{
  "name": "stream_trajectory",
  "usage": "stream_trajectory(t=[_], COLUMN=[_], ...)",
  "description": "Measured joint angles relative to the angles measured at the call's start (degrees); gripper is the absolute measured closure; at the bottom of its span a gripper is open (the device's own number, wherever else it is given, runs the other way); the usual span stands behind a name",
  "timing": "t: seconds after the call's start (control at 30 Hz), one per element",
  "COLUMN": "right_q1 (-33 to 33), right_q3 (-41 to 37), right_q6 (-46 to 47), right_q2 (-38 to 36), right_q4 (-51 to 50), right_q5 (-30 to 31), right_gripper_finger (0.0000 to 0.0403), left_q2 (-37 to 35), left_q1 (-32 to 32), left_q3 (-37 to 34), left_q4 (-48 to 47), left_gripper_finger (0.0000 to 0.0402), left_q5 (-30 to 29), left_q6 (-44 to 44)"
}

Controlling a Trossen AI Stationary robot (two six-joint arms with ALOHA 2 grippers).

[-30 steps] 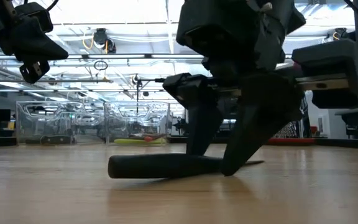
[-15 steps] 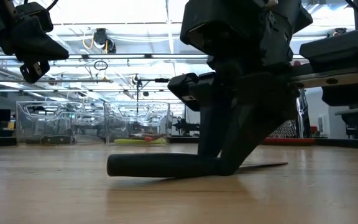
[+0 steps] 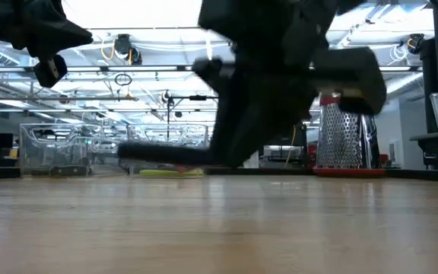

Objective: Pick & Place Kitchen Items
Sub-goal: Put the black knife into the top left transparent bin

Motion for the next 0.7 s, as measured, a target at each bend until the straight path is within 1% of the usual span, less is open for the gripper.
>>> stream_trajectory(t=[0.07, 0.2, 0.3, 0.37, 0.4, 0.53, 0.7], right_q1=[0.06, -0.30, -0.86, -1.20, -1.58, -2.54, -2.51], right_q3=[0.72, 1.41, 1.48, 1.49, 1.41, 1.46, 1.44], right_q6=[-1.45, -4.09, -7.44, -8.91, -9.15, -7.92, -5.94], right_q2=[-1.21, -3.41, -5.11, -6.01, -6.20, -6.13, -6.15], right_q4=[-2.49, -2.17, -2.18, -3.30, -3.32, -3.32, -2.66], right_q5=[1.97, 5.48, 9.67, 11.63, 11.79, 9.30, 0.43], right_gripper_finger=[0.0340, 0.0361, 0.0394, 0.0402, 0.0399, 0.0388, 0.0372], left_q2=[1.09, 4.05, 6.55, 8.46, 9.39, 12.51, 14.81], left_q1=[0.00, 0.00, 0.00, 0.00, -0.02, -0.04, -0.01], left_q3=[0.04, 0.04, 0.04, 0.04, 0.04, 0.06, 0.06], left_q4=[1.17, 4.42, 6.64, 7.89, 8.48, 11.24, 12.35], left_gripper_finger=[0.0375, 0.0361, 0.0330, 0.0306, 0.0294, 0.0253, 0.0218], left_q5=[0.01, 0.45, 1.31, 1.42, 1.46, 2.91, 3.13], left_q6=[-0.73, -2.62, -4.16, -5.18, -5.18, -6.38, -7.44])
